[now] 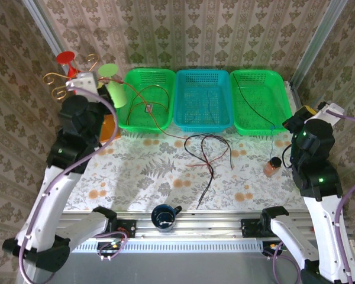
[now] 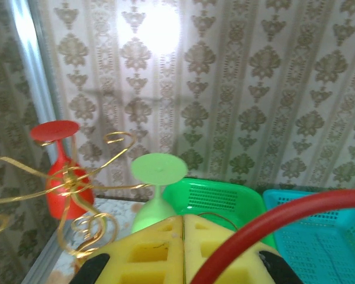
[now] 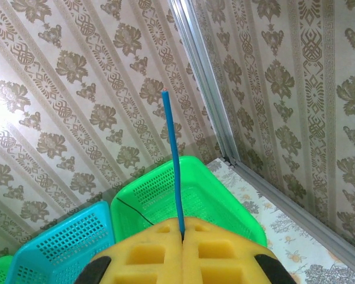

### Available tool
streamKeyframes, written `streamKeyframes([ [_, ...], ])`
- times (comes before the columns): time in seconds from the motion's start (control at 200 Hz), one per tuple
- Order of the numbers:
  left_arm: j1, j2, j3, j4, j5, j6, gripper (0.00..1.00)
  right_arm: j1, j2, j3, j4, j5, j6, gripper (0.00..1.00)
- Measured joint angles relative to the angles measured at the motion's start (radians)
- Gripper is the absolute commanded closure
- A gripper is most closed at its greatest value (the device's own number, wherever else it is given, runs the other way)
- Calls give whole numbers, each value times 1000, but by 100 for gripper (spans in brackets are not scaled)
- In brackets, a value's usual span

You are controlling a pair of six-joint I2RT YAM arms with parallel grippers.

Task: Untangle the cables

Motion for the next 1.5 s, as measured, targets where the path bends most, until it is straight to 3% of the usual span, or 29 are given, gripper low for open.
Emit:
streamKeyframes([
  [0.15, -19, 169, 136, 17, 13, 43, 100, 0, 10, 0, 0, -7, 3, 100],
  [0.33, -6, 376, 416, -22, 53, 95, 100, 0, 14, 0, -3, -19, 8, 100],
  [0.63, 16, 604, 711, -85, 0, 316, 100, 0, 13, 0, -3, -30, 27, 100],
  [0.81, 26, 780, 736, -151, -82, 398, 100, 0, 13, 4, -10, -44, 33, 100],
  [0.995, 32, 949, 649, -224, -120, 397, 100, 0, 10, 25, -20, -49, 24, 100],
  [1.18, 32, 985, 690, -298, -100, 361, 100, 0, 2, 29, -23, -49, 18, 100],
  [1.385, 26, 981, 1079, -342, -91, 372, 100, 0, 5, 29, -24, -55, 21, 100],
  [1.5, 21, 903, 1136, -307, -121, 430, 100, 0, 5, 29, -24, -56, 23, 100],
])
